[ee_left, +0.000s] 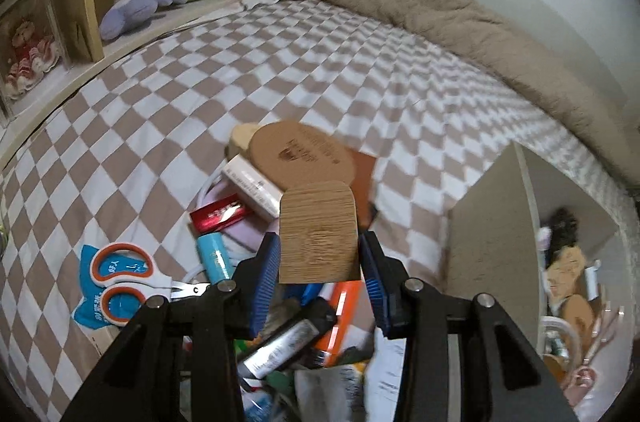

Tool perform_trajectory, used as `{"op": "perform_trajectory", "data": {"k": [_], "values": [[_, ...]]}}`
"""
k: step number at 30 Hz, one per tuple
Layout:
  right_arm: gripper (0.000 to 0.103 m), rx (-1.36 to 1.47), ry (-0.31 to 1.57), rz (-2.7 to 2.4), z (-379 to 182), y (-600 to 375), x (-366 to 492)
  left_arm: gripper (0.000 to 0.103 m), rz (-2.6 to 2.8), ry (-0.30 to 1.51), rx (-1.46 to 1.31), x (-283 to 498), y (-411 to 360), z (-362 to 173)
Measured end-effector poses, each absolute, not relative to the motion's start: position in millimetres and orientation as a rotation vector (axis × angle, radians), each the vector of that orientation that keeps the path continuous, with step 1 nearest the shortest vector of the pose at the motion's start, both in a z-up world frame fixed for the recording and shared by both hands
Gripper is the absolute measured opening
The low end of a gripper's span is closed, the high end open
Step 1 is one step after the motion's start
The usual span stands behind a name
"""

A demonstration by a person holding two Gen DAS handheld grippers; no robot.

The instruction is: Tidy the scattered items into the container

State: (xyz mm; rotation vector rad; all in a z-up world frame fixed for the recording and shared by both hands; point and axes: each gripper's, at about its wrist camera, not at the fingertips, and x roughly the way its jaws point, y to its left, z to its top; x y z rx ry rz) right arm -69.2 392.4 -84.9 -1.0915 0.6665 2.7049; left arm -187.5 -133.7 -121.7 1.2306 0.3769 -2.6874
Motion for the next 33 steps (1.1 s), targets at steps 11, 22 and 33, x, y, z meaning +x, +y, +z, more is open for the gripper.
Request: {"op": "perform_trajectory", "data": {"k": [11,22,33], "values": [[0.095,-0.942,0.74,2.774,-56,391,-54,0.041,-2.787,0.397,1.149,-176,-118,-99],[0.095,-0.857,0.742,2.902,-29,370,-41,0.041,-2.936,0.337,1.076,-159,-85,-72],[0.087,-0.908,0.767,3.025,-21,337,-39,0.041,-3.098,0.235,1.102,-138,-35,-58]]}}
